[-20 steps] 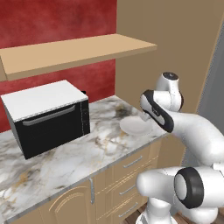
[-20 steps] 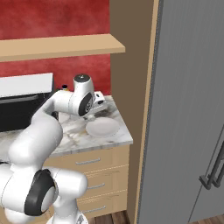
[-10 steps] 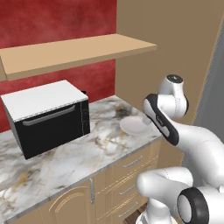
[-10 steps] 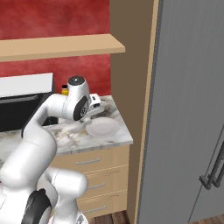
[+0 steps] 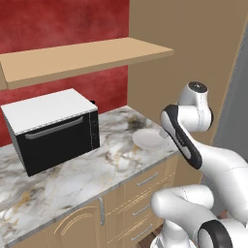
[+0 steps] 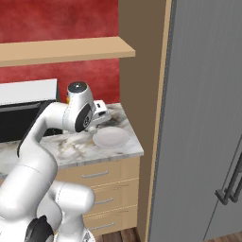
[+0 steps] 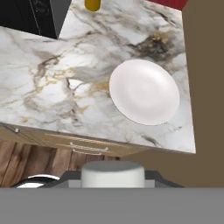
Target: Pick the marshmallow from the counter and place it in the microwave. Then turn on the microwave.
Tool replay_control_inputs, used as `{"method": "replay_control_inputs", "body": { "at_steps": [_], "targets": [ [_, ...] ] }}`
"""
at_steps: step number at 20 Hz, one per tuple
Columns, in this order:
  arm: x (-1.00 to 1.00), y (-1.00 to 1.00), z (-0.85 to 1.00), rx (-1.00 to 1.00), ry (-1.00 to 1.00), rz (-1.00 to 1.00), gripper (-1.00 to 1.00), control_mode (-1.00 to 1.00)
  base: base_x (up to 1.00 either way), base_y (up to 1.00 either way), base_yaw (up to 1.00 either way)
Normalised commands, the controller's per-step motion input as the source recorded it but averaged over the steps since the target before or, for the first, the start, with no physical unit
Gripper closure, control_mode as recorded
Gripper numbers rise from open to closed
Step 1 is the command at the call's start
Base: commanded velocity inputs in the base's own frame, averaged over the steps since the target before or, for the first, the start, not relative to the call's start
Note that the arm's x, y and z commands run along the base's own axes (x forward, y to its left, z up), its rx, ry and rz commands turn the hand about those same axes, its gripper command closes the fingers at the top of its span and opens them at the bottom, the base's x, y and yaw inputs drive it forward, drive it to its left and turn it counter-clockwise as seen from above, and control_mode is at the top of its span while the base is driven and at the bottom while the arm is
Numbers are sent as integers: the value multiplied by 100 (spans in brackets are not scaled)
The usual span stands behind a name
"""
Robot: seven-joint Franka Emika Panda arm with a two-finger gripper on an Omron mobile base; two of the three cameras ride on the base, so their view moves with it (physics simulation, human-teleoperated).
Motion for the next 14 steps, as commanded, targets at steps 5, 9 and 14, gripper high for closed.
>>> {"method": "replay_control_inputs", "body": {
  "at_steps": [5,9,14],
  "targets": [
    [-20,1,15,0,0,-2,100,-100,0,0,0],
    [-14,4,11,0,0,0,100,-100,0,0,0],
    [-6,9,5,0,0,0,100,-100,0,0,0]
  ]
}}
